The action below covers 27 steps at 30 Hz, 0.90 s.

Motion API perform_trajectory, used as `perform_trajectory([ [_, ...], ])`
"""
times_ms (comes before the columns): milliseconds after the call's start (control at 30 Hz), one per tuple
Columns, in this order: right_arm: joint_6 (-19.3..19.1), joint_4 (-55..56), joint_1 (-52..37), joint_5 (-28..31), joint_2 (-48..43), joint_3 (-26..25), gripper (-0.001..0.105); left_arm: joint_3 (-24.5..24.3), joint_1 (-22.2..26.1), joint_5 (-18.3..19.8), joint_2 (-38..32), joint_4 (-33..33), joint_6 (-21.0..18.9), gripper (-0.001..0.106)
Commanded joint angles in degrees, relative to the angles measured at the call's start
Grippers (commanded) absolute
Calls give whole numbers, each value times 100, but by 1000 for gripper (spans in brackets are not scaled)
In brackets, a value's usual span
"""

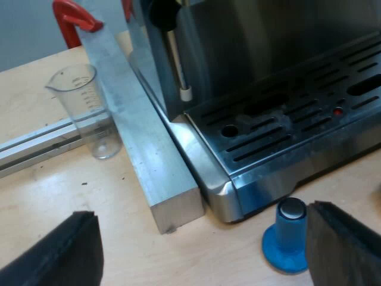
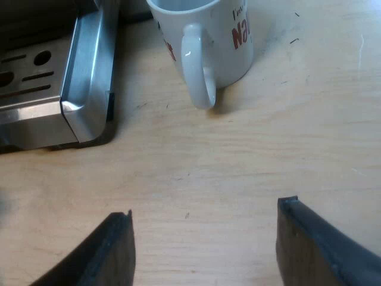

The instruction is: Put the handle in the coffee machine

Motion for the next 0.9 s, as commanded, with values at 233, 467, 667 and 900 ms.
perform_trajectory([
  [233,415,-31,-1,19,-247,-64,54,7,-40,-21,-781,-76,-21,71],
  [467,686,202,-1,-38,-152,-522,54,-517,-40,170,-558,526,-31,71],
  [667,367,1097,-1,-241,348,-1180,54,-1088,-40,546,-31,794,-44,71],
  [900,-185,1969,-1,-521,1230,-1937,54,-1328,-40,1191,600,793,-44,71],
])
